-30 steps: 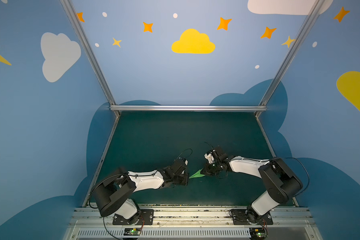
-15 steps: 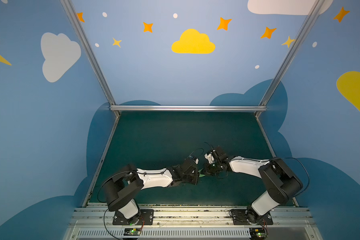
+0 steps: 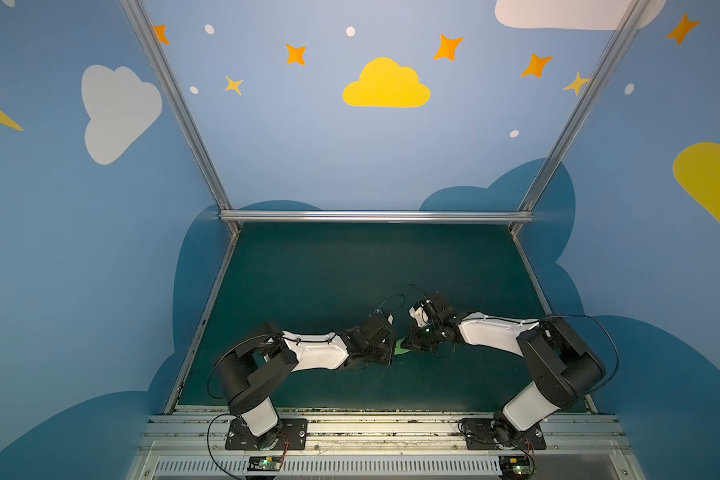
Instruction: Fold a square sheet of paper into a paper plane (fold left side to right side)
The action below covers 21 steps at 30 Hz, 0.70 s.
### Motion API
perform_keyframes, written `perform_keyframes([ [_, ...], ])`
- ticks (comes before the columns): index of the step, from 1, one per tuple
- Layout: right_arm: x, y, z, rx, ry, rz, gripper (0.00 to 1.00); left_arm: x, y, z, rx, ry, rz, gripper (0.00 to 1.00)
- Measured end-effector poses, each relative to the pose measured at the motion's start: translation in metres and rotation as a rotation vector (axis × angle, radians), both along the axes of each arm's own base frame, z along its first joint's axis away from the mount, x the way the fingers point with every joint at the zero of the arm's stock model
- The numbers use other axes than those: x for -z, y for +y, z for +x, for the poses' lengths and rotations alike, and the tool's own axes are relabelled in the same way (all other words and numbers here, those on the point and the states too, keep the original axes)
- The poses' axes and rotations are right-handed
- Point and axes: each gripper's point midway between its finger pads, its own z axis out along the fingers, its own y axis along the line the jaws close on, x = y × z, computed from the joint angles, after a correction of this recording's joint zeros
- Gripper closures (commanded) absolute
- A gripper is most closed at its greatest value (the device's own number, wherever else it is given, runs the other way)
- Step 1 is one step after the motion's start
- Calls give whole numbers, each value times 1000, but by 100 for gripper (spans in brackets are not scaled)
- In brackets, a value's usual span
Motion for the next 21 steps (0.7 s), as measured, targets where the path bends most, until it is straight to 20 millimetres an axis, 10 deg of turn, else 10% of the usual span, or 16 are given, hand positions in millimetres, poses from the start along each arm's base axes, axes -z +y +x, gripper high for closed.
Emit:
perform_keyframes([
  [21,0,0,0,1,-1,-1,100,5,19,-3,-28,-21,-7,96],
])
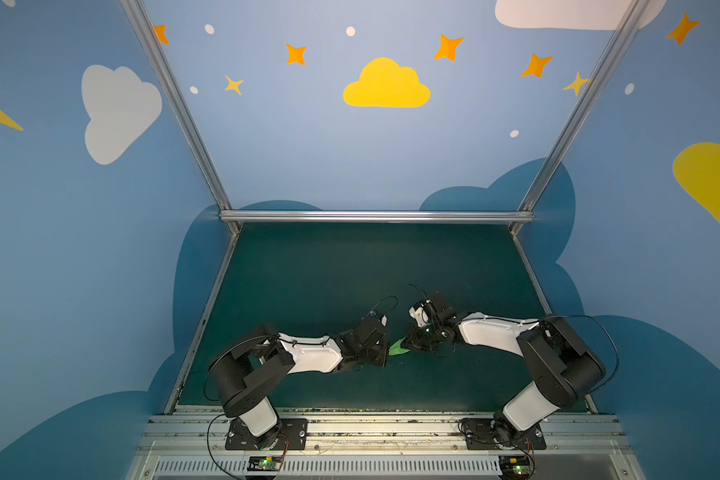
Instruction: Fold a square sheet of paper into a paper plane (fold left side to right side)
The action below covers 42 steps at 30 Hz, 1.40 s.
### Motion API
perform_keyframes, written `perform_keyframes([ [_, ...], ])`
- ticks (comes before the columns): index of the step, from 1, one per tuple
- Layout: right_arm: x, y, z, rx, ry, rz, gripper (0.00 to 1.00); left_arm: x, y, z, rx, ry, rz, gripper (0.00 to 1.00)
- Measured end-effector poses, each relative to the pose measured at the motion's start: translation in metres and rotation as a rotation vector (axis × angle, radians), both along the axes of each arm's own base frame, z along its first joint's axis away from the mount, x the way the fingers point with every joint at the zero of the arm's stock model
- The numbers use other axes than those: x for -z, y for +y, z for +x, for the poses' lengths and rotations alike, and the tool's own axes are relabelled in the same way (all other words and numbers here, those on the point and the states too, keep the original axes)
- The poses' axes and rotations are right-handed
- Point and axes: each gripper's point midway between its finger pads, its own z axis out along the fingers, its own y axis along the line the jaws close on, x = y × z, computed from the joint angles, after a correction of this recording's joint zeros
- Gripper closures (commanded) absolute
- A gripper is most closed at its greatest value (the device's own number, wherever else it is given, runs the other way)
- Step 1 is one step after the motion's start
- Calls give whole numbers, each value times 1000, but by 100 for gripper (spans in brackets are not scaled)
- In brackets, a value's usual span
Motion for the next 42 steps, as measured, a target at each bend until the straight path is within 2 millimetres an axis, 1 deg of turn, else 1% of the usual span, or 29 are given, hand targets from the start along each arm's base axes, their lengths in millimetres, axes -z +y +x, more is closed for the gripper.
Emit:
perform_keyframes([
  [9,0,0,0,0,0,0,100,2,17,-6,-27,-14,-6,96],
  [16,0,0,0,0,0,0,100,-1,35,-12,-44,12,43,96],
  [18,0,0,0,0,0,0,100,-6,37,-14,-42,19,54,96],
  [20,0,0,0,0,0,0,100,-16,32,-12,-37,13,43,96],
  [24,0,0,0,0,0,0,100,-43,9,-3,-8,-23,-15,96],
  [27,0,0,0,0,0,0,100,-55,-6,-1,24,-38,-45,96],
  [28,0,0,0,0,0,0,100,-55,-10,-2,35,-38,-49,96],
  [30,0,0,0,0,0,0,100,-49,-15,-3,54,-26,-40,96],
  [35,0,0,0,0,0,-1,100,-21,-14,-9,79,24,16,96],
  [38,0,0,0,0,0,-1,100,-16,-13,-10,86,32,29,96],
  [42,1,-1,-1,0,-1,0,100,-15,-13,-10,89,30,31,96],
])
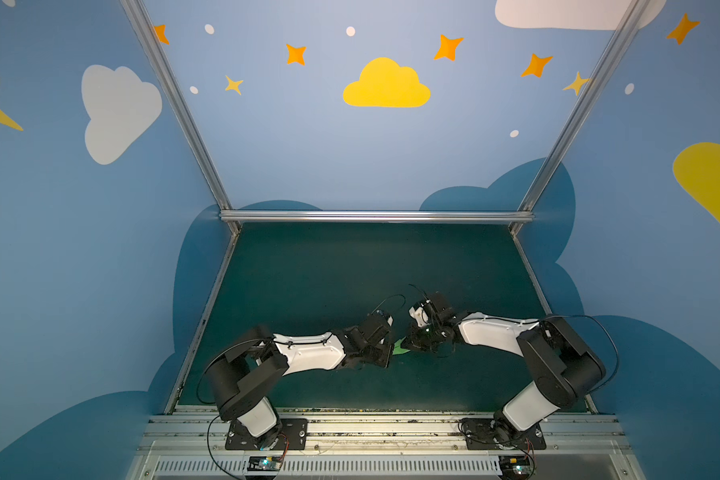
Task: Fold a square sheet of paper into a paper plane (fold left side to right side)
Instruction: 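Hold the plane low with both grippers and adjust the left gripper's pinch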
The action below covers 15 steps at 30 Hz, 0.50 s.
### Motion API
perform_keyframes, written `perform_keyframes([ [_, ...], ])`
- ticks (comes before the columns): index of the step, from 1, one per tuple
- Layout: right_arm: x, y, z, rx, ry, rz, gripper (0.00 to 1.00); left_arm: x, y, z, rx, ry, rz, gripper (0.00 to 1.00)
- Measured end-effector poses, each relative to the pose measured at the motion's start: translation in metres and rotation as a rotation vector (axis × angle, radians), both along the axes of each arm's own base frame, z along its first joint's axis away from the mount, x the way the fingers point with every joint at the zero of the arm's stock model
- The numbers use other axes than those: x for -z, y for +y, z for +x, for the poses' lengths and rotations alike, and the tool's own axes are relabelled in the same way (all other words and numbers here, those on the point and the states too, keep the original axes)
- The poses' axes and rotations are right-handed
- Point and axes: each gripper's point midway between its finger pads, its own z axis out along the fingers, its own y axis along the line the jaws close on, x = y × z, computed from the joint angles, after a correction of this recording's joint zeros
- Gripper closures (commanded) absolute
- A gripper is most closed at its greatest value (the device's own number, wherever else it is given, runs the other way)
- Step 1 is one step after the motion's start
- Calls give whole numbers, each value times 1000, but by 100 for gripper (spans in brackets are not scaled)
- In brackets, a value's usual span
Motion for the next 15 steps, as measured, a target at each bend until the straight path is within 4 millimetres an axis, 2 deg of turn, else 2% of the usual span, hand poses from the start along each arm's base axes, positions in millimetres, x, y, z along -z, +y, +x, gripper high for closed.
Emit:
perform_keyframes([
  [15,0,0,0,0,-7,5,100,15,7,5,-17,13,6,96],
])
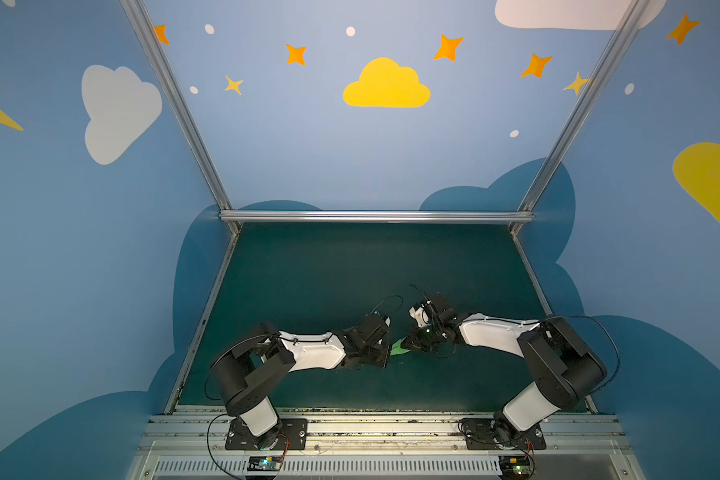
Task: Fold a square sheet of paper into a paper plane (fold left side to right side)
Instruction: 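Hold the plane low with both grippers and adjust the left gripper's pinch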
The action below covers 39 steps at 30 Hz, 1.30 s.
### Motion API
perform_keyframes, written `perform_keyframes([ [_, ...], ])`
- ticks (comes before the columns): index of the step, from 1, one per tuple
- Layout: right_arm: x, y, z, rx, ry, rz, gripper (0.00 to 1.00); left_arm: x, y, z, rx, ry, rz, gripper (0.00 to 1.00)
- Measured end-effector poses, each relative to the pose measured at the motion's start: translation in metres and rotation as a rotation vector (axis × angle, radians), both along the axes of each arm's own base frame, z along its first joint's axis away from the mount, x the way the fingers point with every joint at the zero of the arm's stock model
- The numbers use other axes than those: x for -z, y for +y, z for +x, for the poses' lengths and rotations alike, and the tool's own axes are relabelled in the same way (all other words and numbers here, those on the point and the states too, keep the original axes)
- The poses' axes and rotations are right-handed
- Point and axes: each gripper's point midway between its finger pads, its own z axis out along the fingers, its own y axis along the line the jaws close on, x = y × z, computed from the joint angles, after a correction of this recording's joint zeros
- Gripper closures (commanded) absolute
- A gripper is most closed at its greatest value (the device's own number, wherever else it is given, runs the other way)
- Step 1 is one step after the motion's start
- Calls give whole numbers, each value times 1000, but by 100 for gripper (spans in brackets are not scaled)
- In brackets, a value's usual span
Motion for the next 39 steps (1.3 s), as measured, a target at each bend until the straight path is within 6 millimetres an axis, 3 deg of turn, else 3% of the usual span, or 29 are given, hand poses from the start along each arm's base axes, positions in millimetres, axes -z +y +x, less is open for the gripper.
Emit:
perform_keyframes([
  [20,-9,-2,2,-59,-20,-50,100,2,-9,3,17,66,-114,96],
  [28,-22,10,-2,-96,-38,-42,100,2,-10,4,9,81,-129,96],
  [39,-11,19,-15,-135,-18,-71,100,2,-11,4,9,86,-135,96],
])
